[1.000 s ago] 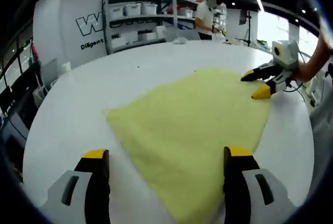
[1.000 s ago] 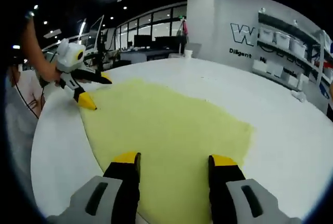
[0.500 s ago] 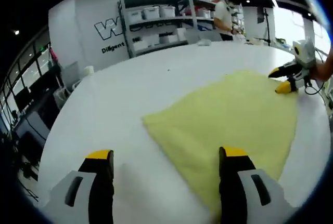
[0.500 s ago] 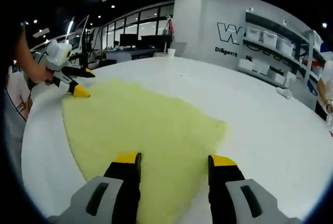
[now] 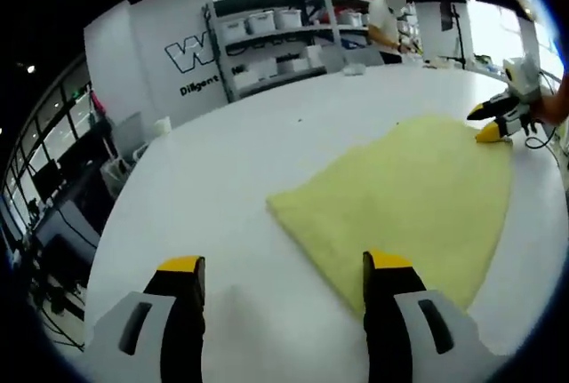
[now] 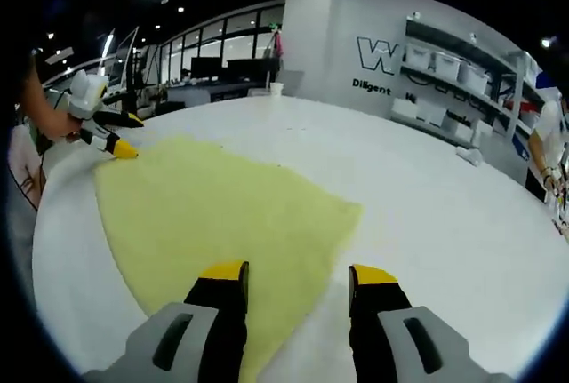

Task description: Fold the garment on the visible template until the final outline fits inside the template.

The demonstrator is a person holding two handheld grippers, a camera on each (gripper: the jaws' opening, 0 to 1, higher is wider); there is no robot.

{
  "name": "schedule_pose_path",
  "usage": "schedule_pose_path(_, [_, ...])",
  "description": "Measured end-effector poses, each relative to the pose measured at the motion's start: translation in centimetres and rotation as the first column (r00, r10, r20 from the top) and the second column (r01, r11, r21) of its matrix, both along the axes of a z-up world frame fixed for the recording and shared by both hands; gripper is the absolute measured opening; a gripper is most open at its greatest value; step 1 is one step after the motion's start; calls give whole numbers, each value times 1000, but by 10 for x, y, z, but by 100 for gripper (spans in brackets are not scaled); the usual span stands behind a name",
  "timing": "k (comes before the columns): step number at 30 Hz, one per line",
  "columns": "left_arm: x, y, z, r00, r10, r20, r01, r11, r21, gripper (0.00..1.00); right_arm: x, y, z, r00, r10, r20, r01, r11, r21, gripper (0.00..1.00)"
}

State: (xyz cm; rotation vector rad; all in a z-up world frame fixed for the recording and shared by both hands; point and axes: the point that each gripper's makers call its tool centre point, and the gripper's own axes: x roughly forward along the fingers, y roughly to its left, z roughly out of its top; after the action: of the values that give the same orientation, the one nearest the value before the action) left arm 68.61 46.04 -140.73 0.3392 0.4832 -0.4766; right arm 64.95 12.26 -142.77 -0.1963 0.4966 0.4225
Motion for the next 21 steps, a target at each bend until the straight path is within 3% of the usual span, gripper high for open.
schedule_pose_path(7, [-32,-18,-7,996,-85,-25,85,996,4,71,-28,28,-2,995,101,-26,-100,995,29,43])
schedule_pose_path(11, [-40,-12,-12,995,-93,-39,93,996,-1,72,-48,35,-9,987,147,-69,-145,989,33,43])
schedule_pose_path(19, [-44,11,-17,998,-50,-49,53,998,45,77,-60,18,-12,985,145,-92,-145,989,3,45])
schedule_pose_path(21, [-44,15,-17,998,-33,-50,34,999,30,78,-61,13,-12,985,133,-105,-134,991,4,48])
